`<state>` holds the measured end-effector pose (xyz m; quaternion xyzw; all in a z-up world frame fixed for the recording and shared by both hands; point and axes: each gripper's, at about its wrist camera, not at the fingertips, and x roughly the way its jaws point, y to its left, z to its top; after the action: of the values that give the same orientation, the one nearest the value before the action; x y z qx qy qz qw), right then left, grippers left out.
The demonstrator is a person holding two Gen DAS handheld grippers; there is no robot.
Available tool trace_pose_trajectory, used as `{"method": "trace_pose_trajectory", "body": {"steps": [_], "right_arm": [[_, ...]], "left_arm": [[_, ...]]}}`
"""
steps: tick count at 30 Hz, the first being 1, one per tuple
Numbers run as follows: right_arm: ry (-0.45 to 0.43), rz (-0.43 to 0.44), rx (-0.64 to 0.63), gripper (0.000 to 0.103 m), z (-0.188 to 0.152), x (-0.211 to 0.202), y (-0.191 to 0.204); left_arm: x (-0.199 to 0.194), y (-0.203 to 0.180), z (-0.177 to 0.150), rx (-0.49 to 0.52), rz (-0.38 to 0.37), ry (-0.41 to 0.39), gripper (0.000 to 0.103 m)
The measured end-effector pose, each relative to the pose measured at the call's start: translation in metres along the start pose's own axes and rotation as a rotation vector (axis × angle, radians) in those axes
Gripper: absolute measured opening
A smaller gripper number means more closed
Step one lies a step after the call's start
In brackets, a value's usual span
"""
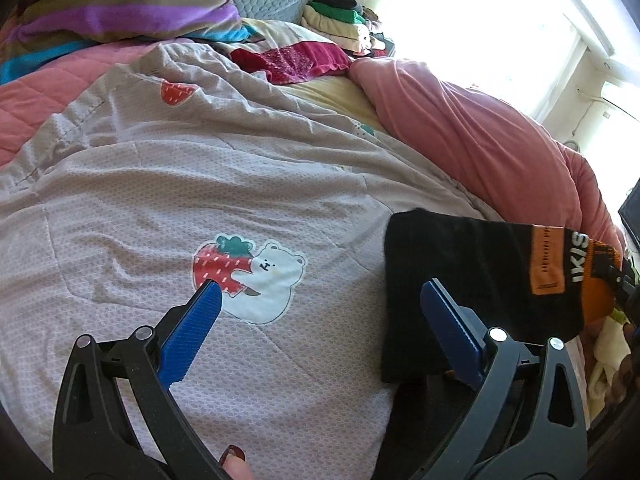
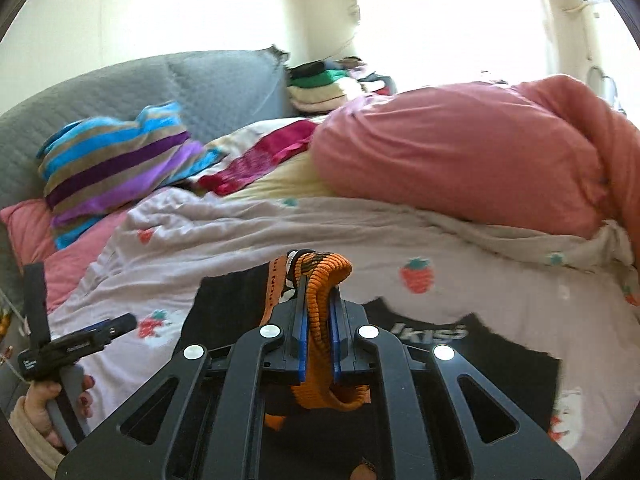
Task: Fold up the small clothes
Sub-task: 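Lower the sock onto the sock pile and open the right gripper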
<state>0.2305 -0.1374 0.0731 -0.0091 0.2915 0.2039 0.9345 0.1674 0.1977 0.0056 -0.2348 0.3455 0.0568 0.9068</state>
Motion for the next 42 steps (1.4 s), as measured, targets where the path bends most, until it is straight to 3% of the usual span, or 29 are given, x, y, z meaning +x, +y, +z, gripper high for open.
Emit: {"method": "trace_pose_trajectory", "body": {"steps": [9, 18, 25, 29, 34, 38, 42], "right_arm": [[0.031, -0.126, 0.052, 0.007, -0.027, -0.009, -0.052], [0.060, -0.167, 0.099, 0.007, -0.049, -0.009, -0.079], [0.074, -0.175, 0.125, 0.007, -0.058, -0.007, -0.091], [0.085, -0.183, 0.130, 0.007, -0.062, -0.006, -0.098], [0.105, -0.199, 0.126, 0.007, -0.069, -0.004, -0.103], [0.132, -0.223, 0.129, 0.008, -0.076, 0.000, -0.109], [0.152, -0.290, 0.138, 0.025, -0.084, -0.001, -0.116]], "left_arm": [[-0.001, -0.025, -0.005, 0.090, -0.034, -0.026, 0.093], [0.007, -0.067, -0.011, 0.201, -0.079, -0.001, 0.093], [0.025, -0.121, -0.014, 0.273, -0.146, 0.072, 0.093], [0.049, -0.147, -0.021, 0.300, -0.179, 0.159, 0.091], [0.074, -0.164, -0.031, 0.334, -0.180, 0.229, 0.073], [0.089, -0.166, -0.043, 0.370, -0.172, 0.282, 0.071], [0.101, -0.155, -0.057, 0.381, -0.134, 0.331, 0.071]]}}
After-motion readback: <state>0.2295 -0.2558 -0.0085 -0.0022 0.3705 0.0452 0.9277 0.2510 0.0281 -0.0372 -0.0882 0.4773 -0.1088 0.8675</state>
